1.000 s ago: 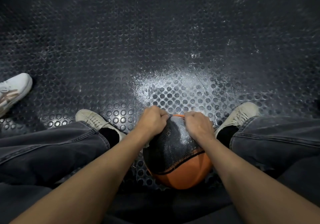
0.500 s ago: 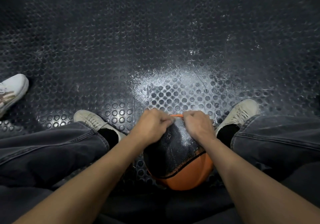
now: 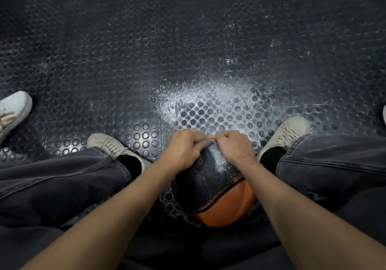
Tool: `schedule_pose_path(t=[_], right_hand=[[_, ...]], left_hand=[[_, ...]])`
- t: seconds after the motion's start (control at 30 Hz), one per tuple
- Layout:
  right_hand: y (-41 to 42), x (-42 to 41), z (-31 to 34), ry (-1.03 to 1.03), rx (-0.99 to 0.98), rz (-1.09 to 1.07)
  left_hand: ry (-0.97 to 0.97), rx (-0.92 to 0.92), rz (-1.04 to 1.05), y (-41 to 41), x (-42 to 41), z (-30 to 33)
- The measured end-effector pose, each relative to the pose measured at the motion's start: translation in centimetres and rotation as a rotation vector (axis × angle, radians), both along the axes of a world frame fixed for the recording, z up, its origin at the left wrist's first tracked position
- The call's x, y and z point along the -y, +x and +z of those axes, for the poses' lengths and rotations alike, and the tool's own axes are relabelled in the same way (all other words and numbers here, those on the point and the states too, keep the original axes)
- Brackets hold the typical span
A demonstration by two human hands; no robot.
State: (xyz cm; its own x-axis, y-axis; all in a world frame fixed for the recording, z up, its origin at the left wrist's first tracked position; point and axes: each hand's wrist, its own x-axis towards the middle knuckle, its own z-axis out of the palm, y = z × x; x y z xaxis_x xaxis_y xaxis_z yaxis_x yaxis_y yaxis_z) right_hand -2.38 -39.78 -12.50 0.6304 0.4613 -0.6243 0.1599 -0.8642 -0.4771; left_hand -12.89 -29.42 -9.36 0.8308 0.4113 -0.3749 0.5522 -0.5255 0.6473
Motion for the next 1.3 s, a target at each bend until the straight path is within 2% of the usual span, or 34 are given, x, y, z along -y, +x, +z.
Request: schedule_pose_path(t=[0.1, 0.27, 0.47, 0.63, 0.7, 0.83, 0.93, 1.03, 1.13, 1.3], right_hand=[[0.2, 0.2, 0.1, 0.017, -0.015, -0.029], [-0.1, 0.1, 0.0, 0.022, -0.002, -0.027], [-1.1, -0.9, 0.4, 0.015, 0.005, 0.041], [-0.8, -1.0, -0.1, -0.043, 0.012, -0.022], [-0.7, -1.1, 0.1, -0.079, 0.023, -0.020], [-0.4, -1.0, 0.2, -0.070, 0.006, -0.037], [0.5, -0.7, 0.0, -0.025, -0.062, -0.028], [1.1, -0.1, -0.4, 0.059, -0.116, -0.022], [0.8, -0.3, -0.6, 0.060, -0.117, 0.005], [0.1, -0.4, -1.2, 0.085, -0.062, -0.037]], left_hand=[[-0.020, -0.125, 0.052, 2.7, -0.9, -0.8], [0.001, -0.043, -0.046, -1.0, 0.3, 1.1], [-0.003, -0.176, 0.098, 1.6, -1.8, -1.1], [0.003, -0.029, 0.008, -2.5, 0.1, 1.7], [0.007, -0.013, 0.039, -2.2, 0.1, 1.4], [-0.041, -0.151, 0.137, 2.0, -0.9, -0.8], [-0.128, -0.173, 0.189, 1.8, -1.2, -0.8], [-0.087, -0.067, 0.120, -1.9, -0.9, 0.6], [-0.023, -0.016, 0.039, -3.1, -0.7, 1.1], [0.013, -0.130, 0.126, 0.3, -2.2, -0.8]])
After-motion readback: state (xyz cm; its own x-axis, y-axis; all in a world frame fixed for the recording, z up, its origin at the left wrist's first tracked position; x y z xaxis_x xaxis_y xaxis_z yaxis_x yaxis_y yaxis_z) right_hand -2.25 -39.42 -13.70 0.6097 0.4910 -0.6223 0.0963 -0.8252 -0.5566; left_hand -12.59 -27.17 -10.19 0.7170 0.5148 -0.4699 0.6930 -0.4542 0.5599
